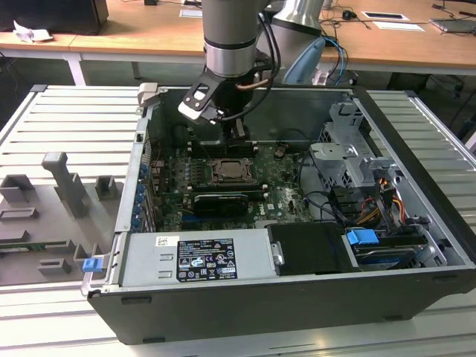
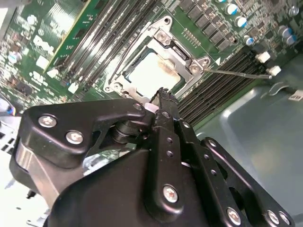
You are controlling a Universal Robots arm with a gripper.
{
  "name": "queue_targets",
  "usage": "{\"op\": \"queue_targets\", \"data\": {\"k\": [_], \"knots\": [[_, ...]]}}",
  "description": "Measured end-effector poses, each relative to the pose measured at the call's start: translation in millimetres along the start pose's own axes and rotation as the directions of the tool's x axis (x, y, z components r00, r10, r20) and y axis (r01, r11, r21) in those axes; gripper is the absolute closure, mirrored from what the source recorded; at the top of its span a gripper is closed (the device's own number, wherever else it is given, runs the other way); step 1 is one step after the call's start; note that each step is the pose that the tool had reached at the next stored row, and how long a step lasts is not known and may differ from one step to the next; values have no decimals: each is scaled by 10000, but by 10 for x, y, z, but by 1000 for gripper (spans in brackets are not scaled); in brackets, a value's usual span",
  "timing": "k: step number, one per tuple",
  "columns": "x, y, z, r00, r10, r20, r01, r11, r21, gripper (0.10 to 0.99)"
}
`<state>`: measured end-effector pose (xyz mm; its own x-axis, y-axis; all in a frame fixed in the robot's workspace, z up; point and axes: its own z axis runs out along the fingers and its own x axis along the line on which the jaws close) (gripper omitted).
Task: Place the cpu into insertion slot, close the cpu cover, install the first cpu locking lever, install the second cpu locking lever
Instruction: 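Install the first cpu locking lever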
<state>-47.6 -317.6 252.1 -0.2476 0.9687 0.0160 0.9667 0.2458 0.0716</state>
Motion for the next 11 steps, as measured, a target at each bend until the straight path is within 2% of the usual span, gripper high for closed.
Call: {"op": "queue_targets", "data": {"k": [2, 4, 7, 9, 11], "knots": [[0, 0, 0, 9991, -415, -30, 415, 9991, 6, 980], [0, 0, 0, 9930, -1182, -86, 1182, 9930, 14, 980], [0, 0, 0, 9850, -1723, -126, 1724, 9850, 17, 980], [0, 0, 0, 9755, -2193, -161, 2194, 9756, 18, 980], [0, 0, 0, 9687, -2477, -183, 2478, 9688, 18, 980]]}}
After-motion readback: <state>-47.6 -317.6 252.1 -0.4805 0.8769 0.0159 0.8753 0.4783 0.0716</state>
